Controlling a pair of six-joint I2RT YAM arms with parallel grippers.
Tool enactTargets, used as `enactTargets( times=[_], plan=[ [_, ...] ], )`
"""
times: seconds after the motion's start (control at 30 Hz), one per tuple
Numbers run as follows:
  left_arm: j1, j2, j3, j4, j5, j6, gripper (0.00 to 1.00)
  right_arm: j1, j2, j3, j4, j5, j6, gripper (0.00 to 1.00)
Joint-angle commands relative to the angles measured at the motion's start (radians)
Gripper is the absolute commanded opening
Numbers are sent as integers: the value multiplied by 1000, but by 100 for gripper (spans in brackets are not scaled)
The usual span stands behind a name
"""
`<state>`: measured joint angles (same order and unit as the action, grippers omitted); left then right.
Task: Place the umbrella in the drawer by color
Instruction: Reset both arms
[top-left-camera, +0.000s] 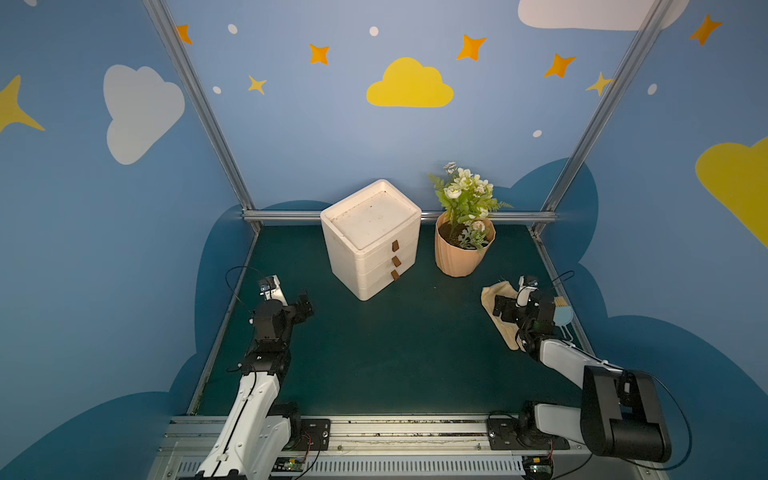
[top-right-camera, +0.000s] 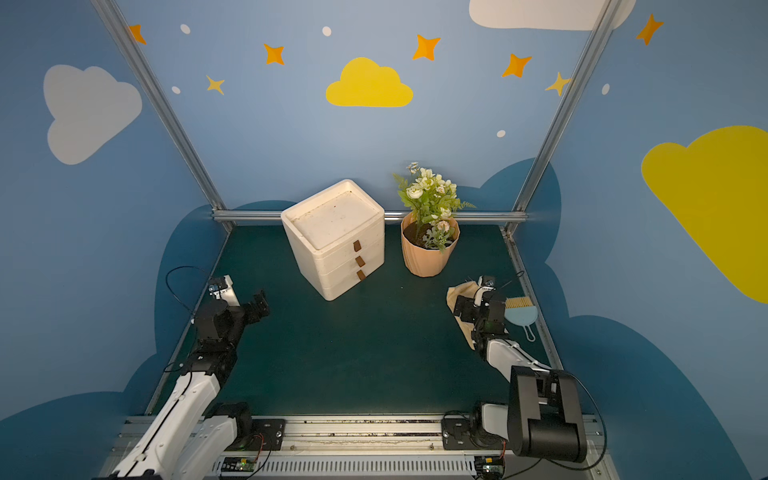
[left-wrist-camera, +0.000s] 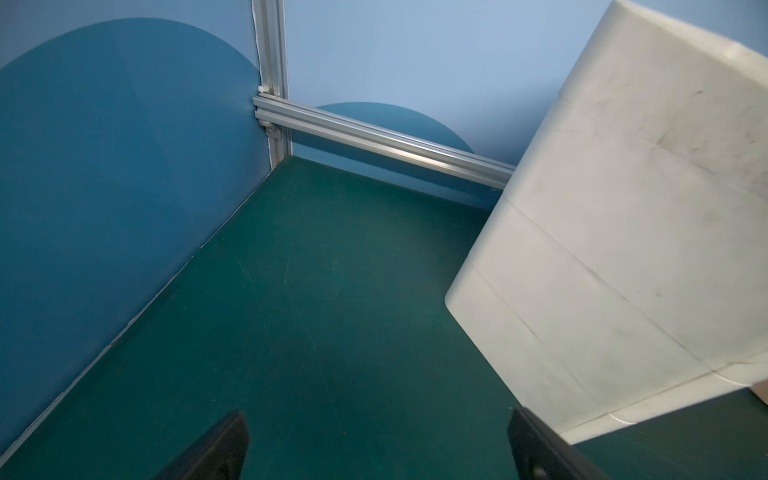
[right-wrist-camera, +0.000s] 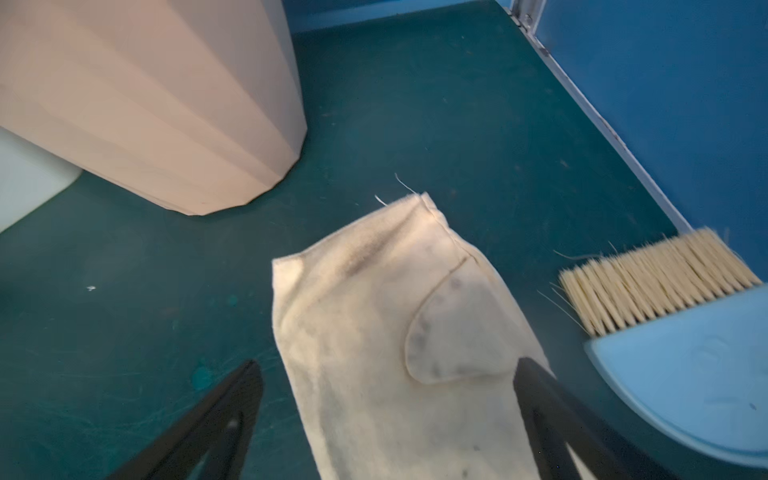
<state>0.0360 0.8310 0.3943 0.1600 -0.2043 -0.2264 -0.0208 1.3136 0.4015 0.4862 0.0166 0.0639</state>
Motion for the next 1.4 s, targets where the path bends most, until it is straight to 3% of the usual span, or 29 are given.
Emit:
enactTargets(
  times=[0.0, 0.1, 0.17, 0.3, 0.67, 0.77, 1.37],
  plan=[
    [-10, 68, -35, 155, -33, 44, 100, 1, 80, -49, 262, -93, -62, 98],
    [-15, 151, -53, 237, -22, 92, 100, 0, 160, -48, 353, -103, -12, 98],
    [-15, 202, -59, 293, -7, 115, 100, -1, 188, -2, 307, -119, -13, 98],
    [-18, 321, -79, 439, 38, 162, 100, 3, 161, 56, 137, -152, -71, 98],
    [-27, 756, -102, 940, 140, 221, 100, 9, 162, 57, 140, -139, -75, 98],
    [-23, 691, -13, 658, 157, 216, 100, 11, 163, 57, 140, -136, -75, 98],
    [-13, 706, 6, 652, 171, 208, 100, 26, 163, 62, 132, -107, -81, 98]
  ],
)
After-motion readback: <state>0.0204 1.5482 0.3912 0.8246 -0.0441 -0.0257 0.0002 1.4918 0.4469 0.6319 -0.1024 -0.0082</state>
